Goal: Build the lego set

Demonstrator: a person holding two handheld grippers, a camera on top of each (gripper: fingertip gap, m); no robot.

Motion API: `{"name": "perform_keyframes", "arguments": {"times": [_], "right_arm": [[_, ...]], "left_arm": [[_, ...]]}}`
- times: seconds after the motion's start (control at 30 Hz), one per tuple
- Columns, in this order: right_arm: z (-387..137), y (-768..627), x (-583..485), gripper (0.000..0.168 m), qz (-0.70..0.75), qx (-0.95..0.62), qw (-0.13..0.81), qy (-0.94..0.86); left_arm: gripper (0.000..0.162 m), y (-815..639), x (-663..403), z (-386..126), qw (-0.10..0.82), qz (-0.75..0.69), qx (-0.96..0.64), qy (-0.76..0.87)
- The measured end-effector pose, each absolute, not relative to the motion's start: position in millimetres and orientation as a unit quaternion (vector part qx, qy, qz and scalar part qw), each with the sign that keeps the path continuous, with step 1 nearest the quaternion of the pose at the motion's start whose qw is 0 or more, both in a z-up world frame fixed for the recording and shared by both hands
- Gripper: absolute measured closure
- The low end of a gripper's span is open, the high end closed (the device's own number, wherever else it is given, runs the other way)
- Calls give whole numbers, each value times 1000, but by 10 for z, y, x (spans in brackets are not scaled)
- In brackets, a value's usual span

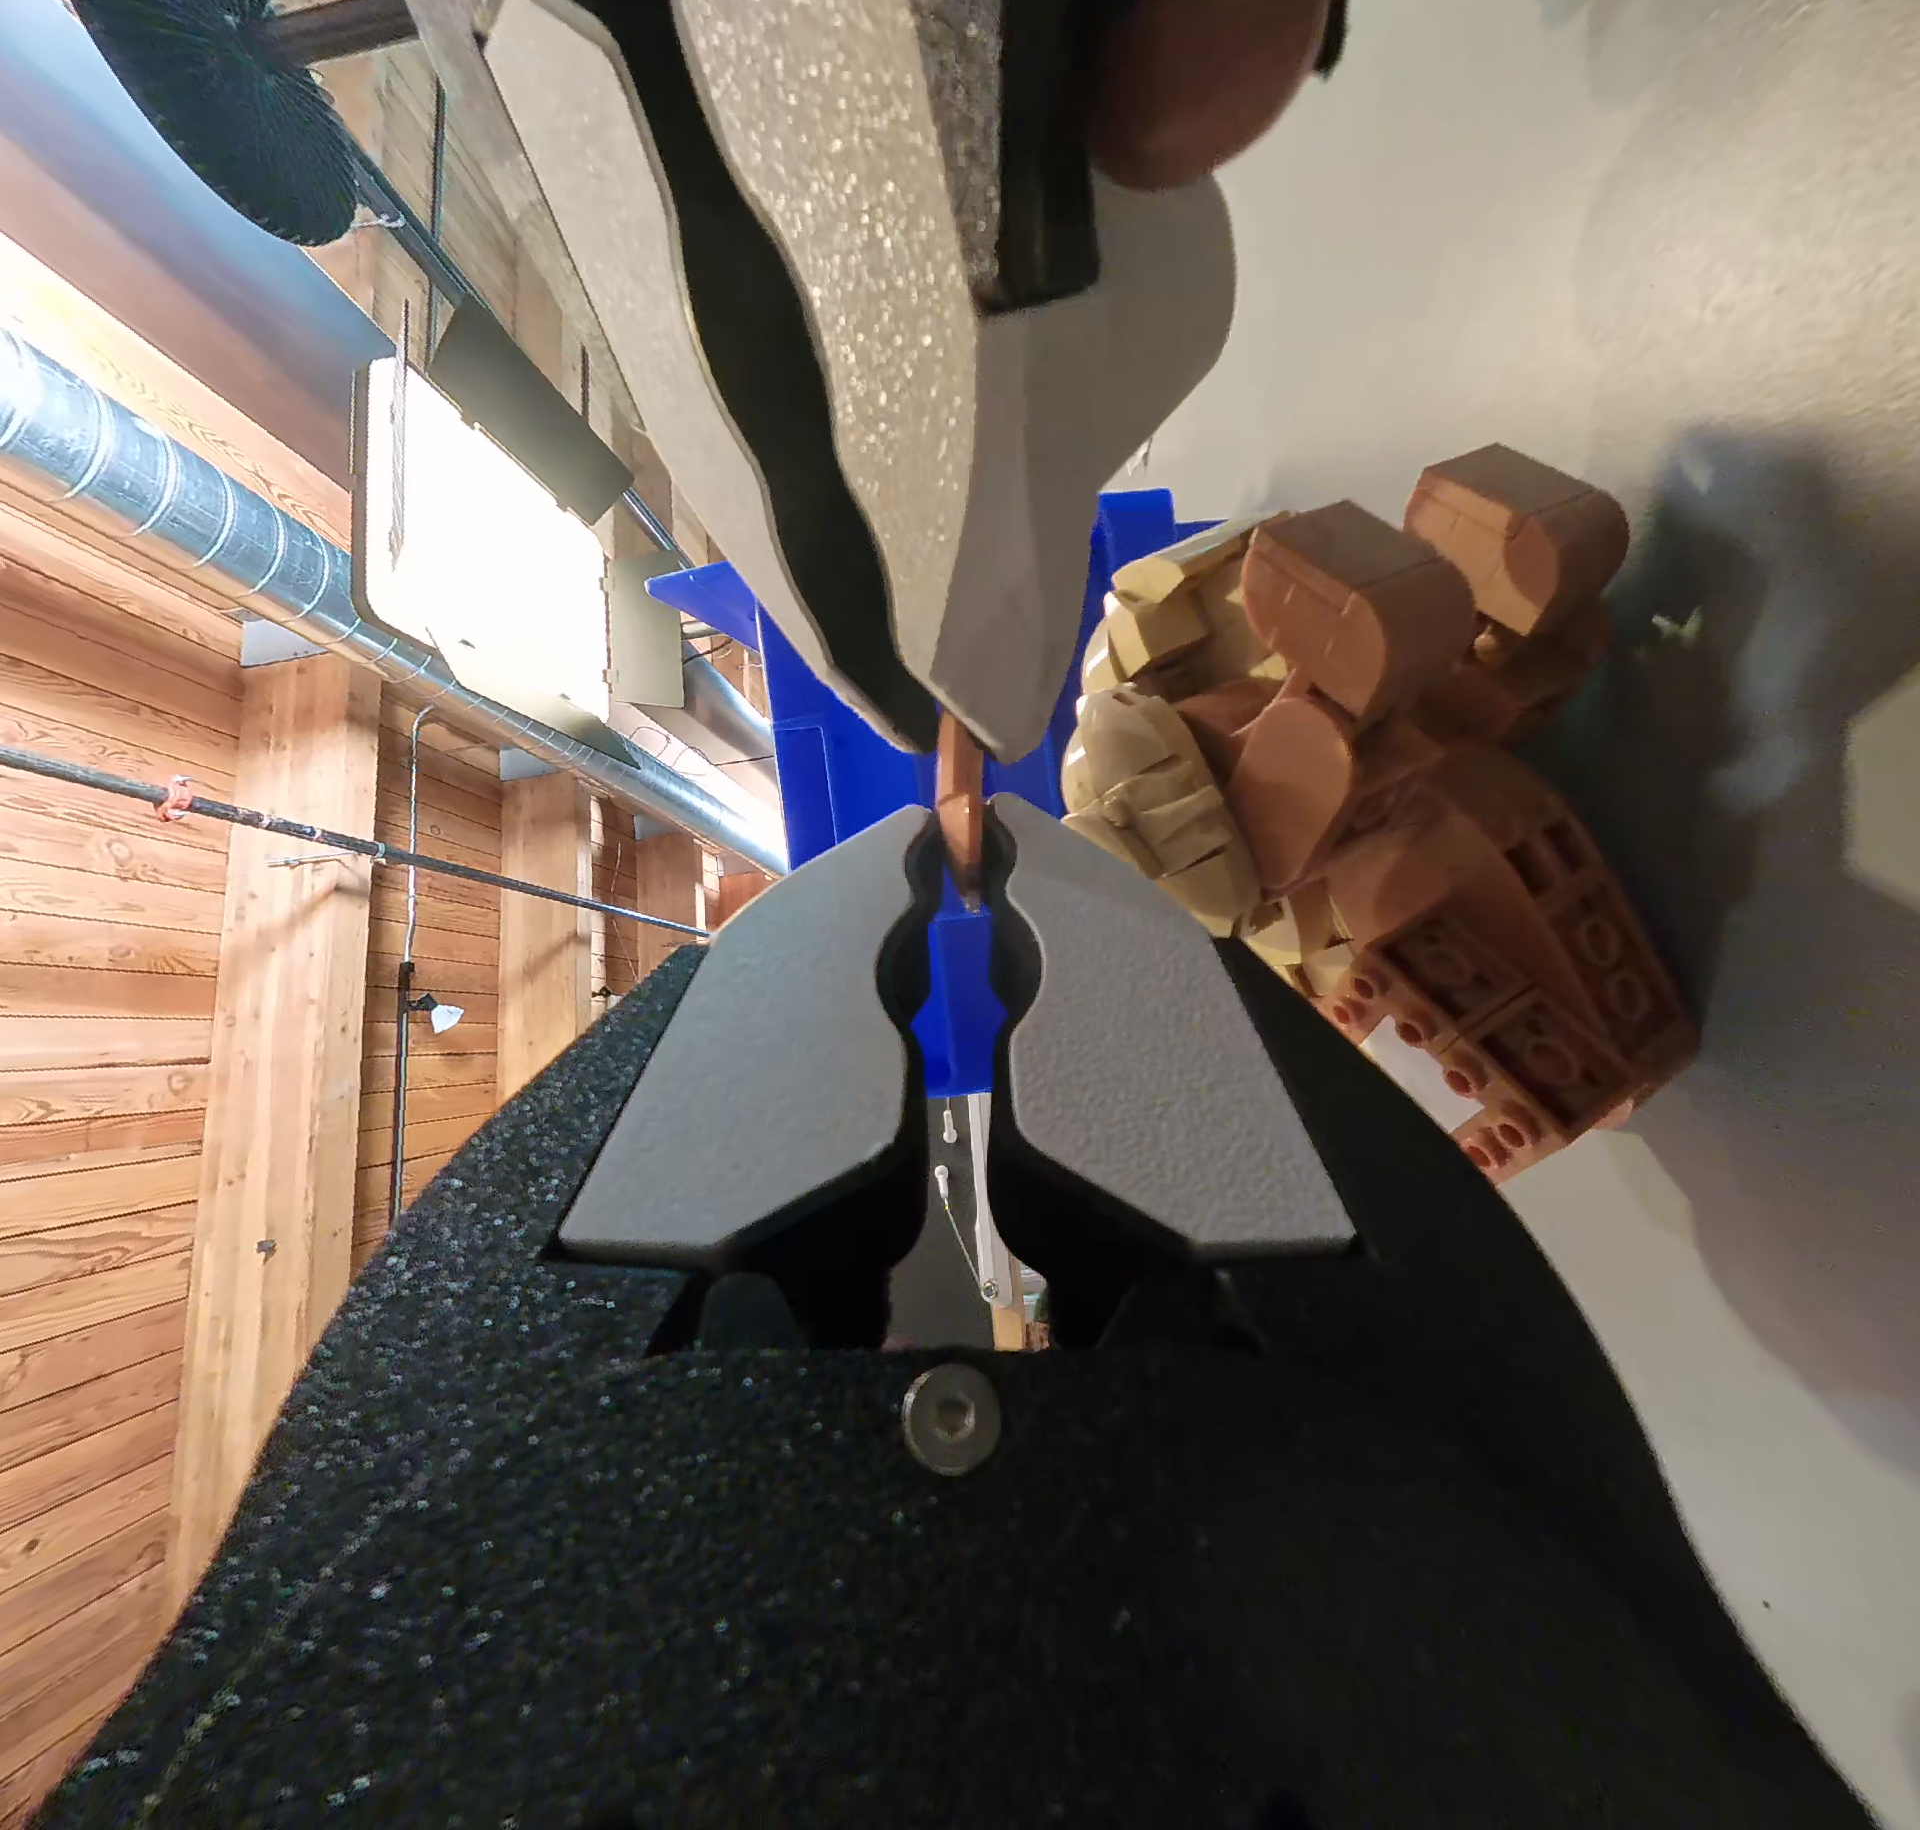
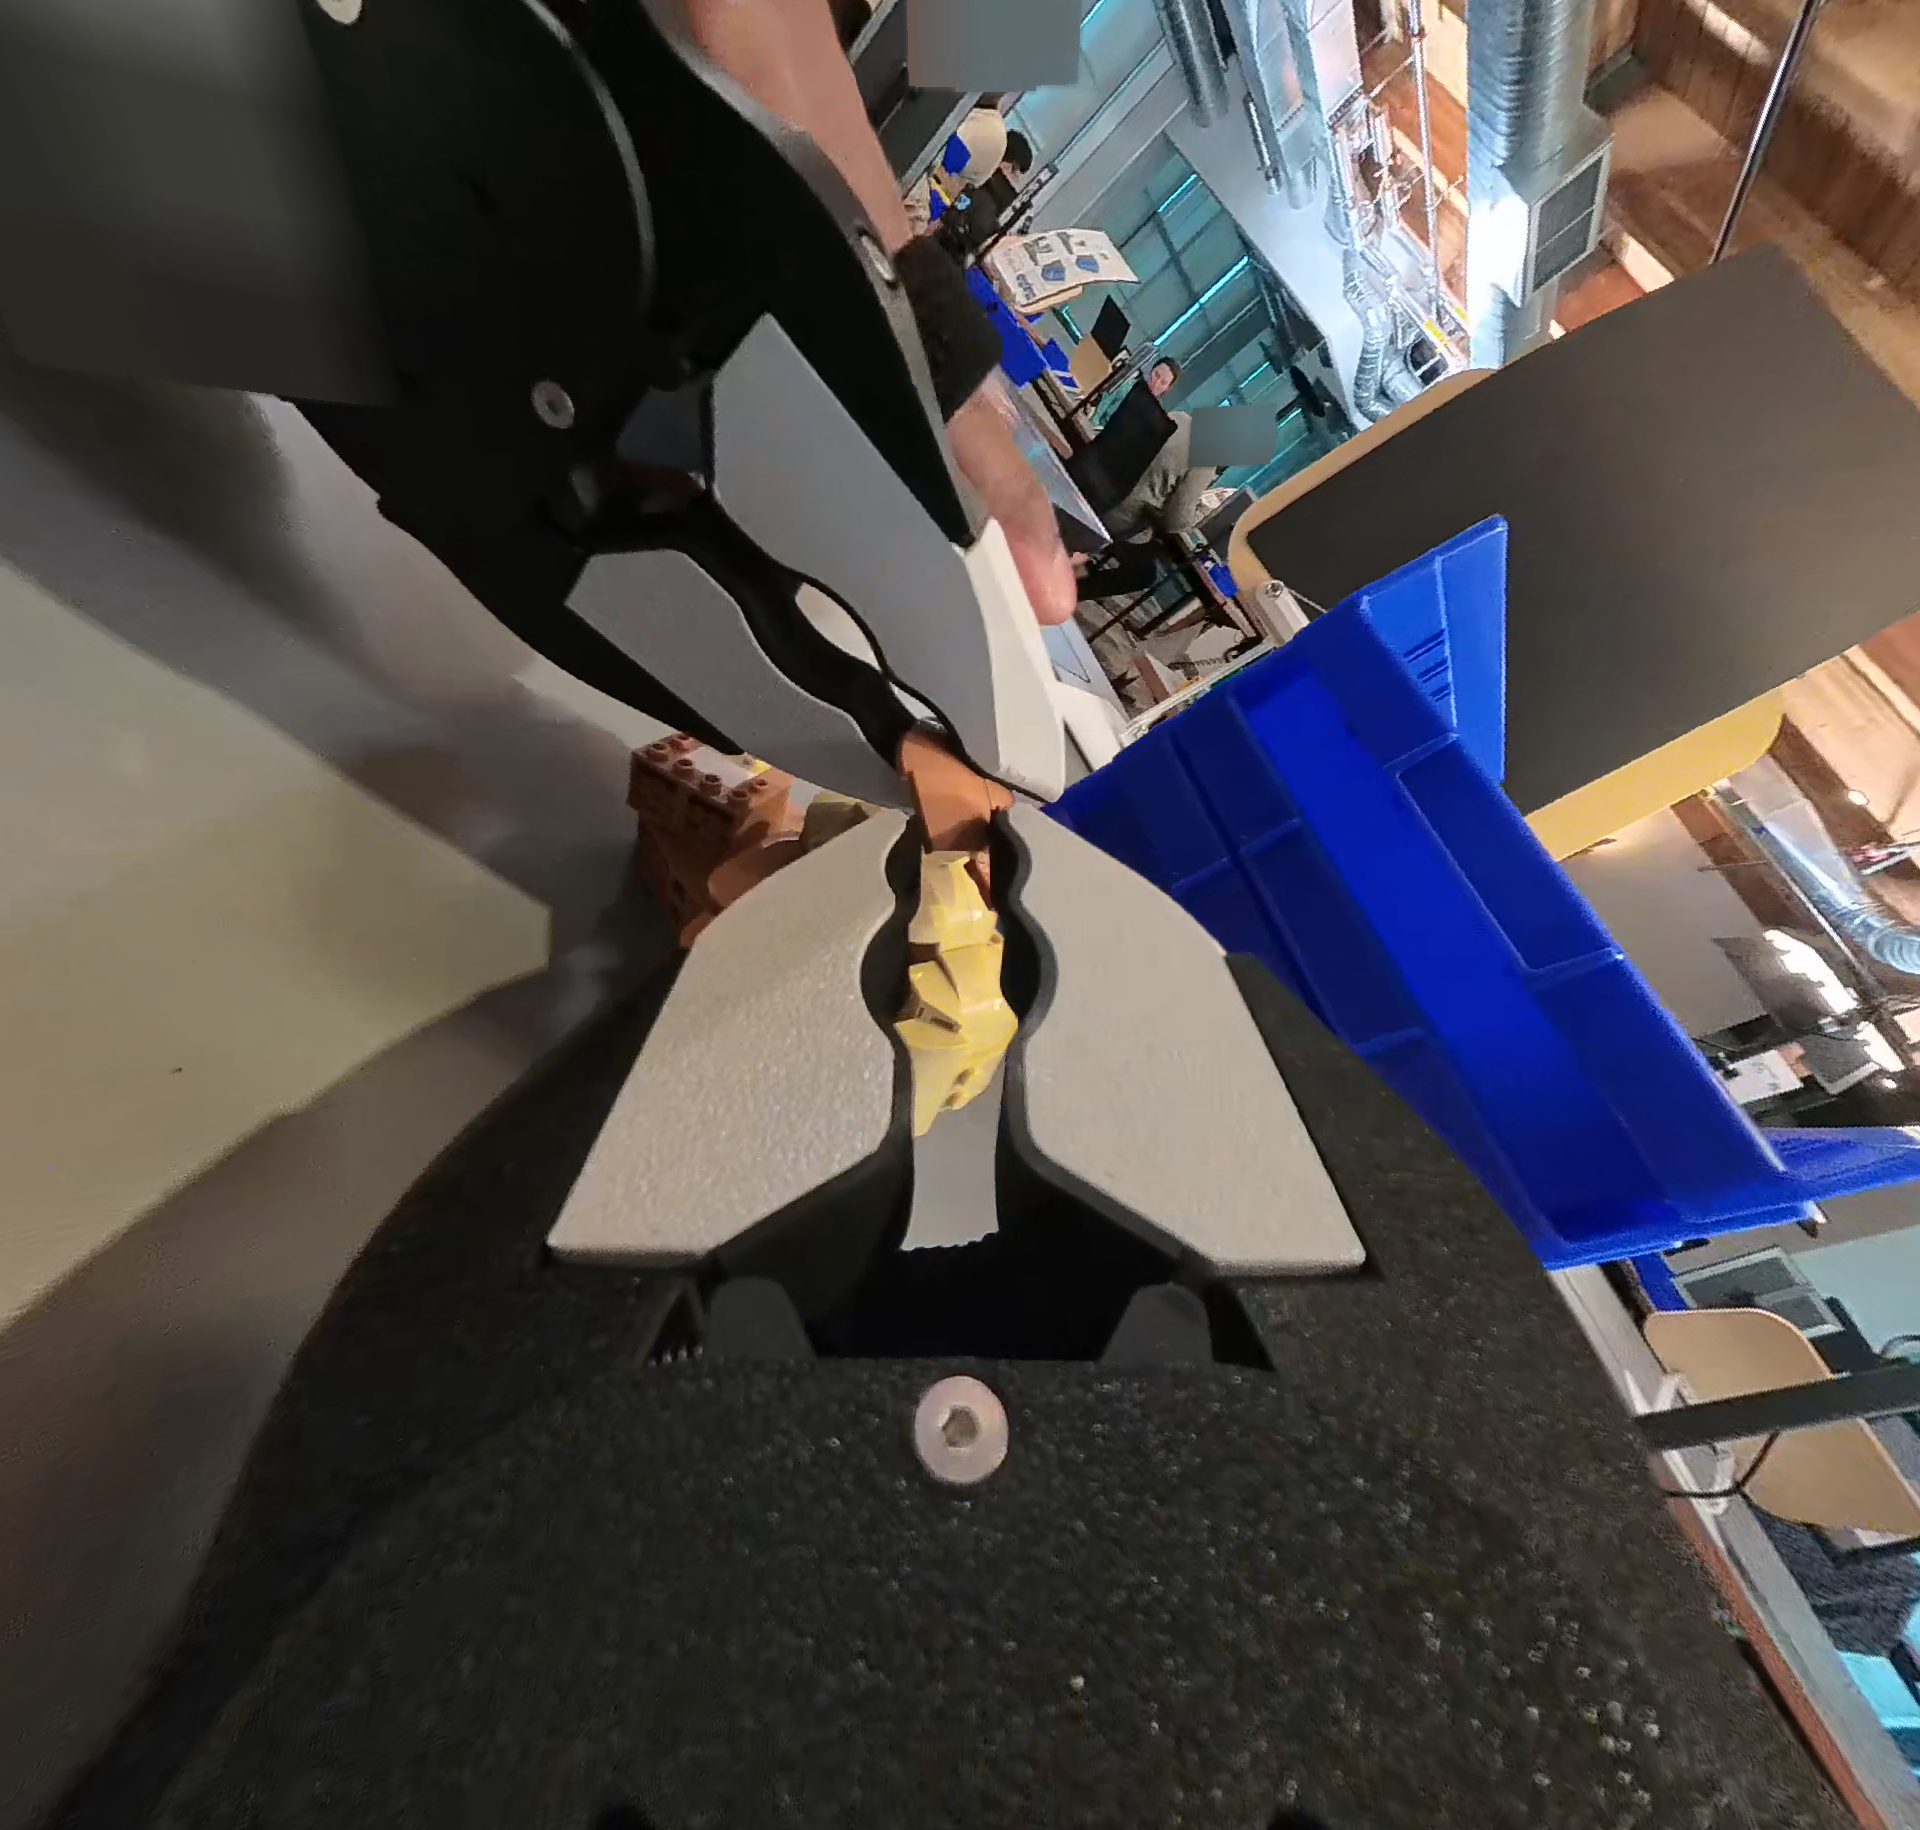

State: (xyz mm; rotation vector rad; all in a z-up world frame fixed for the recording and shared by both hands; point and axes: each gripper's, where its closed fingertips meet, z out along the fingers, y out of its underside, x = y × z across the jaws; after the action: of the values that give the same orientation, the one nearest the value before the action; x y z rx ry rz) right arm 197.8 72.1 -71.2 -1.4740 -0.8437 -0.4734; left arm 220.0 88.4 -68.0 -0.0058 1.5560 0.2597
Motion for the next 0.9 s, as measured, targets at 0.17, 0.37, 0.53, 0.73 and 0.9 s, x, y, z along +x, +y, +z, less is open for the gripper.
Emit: {"name": "perform_keyframes", "arguments": {"times": [0.17,0.37,0.53,0.73,0.9], "right_arm": [[-713,721,1981,156,-189,-655,635,-364],[-705,713,1982,156,-174,-659,637,-361],[-653,713,1980,159,-236,-623,642,-380],[-662,714,1975,160,-223,-629,638,-383],[-669,705,1973,159,-168,-655,640,-365]], "left_arm": [[156,884,2200,-689,703,118,0,701],[156,878,2200,-692,701,109,-7,704],[156,861,2204,-728,669,-20,-100,736],[156,855,2196,-780,638,-63,-137,755],[156,853,2193,-776,644,-46,-124,753]]}}
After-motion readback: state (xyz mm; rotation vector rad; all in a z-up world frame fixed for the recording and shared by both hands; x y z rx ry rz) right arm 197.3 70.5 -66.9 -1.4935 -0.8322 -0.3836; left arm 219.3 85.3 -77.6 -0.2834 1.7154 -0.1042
